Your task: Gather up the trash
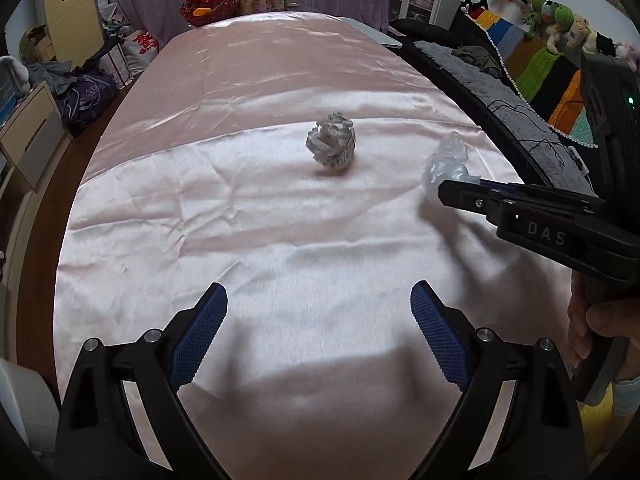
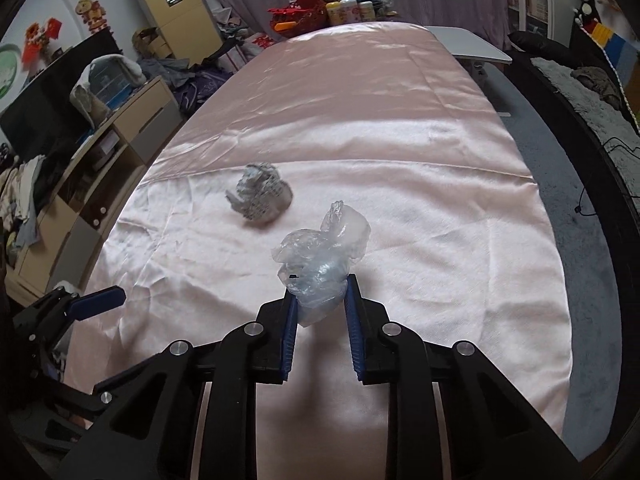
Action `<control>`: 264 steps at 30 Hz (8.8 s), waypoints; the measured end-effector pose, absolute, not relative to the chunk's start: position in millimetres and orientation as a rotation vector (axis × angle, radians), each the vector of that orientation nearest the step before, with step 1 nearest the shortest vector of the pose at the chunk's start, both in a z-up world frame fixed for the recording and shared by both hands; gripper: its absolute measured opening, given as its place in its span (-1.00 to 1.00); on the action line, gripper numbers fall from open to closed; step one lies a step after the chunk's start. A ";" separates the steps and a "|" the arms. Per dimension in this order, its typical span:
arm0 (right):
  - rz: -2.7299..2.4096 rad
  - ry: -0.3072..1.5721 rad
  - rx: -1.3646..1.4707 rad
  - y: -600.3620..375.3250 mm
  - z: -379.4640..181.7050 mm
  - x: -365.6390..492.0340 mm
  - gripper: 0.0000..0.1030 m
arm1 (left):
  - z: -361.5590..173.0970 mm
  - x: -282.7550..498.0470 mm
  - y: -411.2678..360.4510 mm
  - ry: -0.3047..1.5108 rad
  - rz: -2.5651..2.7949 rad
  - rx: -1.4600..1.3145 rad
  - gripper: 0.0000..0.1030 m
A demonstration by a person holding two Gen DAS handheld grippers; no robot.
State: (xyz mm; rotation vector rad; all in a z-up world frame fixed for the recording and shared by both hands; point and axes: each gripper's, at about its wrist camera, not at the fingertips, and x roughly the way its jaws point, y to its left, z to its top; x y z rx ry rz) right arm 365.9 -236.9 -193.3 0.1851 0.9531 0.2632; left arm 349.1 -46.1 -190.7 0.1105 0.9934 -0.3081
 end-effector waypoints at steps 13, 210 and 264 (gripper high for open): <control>0.198 0.939 0.155 -265.7 -190.9 408.4 -0.54 | -197.2 446.9 -84.3 0.967 -0.331 0.074 0.48; 0.024 0.484 0.021 -222.9 -28.4 -19.5 0.94 | -21.6 -16.6 13.0 0.491 -0.112 0.039 0.84; 0.029 0.495 0.024 -218.3 -34.1 -23.9 0.94 | -25.7 -18.1 9.6 0.495 -0.118 0.042 0.84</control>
